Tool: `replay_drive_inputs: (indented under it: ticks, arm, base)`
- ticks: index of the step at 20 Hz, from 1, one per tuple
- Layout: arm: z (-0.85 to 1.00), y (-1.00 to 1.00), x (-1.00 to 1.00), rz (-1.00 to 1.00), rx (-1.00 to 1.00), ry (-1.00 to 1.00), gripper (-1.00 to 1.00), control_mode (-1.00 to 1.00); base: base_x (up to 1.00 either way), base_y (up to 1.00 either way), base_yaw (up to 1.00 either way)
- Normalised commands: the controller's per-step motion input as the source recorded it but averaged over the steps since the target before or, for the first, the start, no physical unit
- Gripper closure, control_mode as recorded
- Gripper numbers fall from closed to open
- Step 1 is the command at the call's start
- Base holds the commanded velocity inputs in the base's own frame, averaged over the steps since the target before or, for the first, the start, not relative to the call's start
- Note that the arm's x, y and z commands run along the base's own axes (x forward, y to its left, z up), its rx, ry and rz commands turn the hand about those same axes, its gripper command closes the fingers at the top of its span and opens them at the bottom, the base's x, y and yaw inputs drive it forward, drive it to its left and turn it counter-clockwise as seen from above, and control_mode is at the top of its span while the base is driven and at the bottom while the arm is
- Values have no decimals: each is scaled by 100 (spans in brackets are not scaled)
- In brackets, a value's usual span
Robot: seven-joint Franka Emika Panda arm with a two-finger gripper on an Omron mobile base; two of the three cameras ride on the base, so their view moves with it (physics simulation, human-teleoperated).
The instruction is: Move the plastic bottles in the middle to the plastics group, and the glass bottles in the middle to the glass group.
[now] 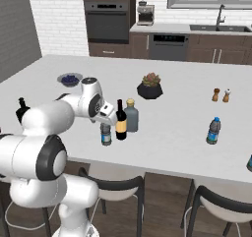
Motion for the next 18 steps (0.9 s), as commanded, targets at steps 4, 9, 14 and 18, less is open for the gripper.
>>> replay_drive_inputs:
  ticks: [4, 9, 14, 18]
  arm:
    - [-15, 0, 14, 0, 0, 0, -100, -100]
    - [-19, 0, 0, 0, 0, 0, -100, -100]
    - [-10, 0, 1, 0, 0, 0, -100, -100]
    - [-3, 0, 3, 0, 0, 0, -100, -100]
  base:
    - [0, 0, 0]
    - [0, 0, 0]
    - [0, 0, 0]
    - [0, 0, 0]
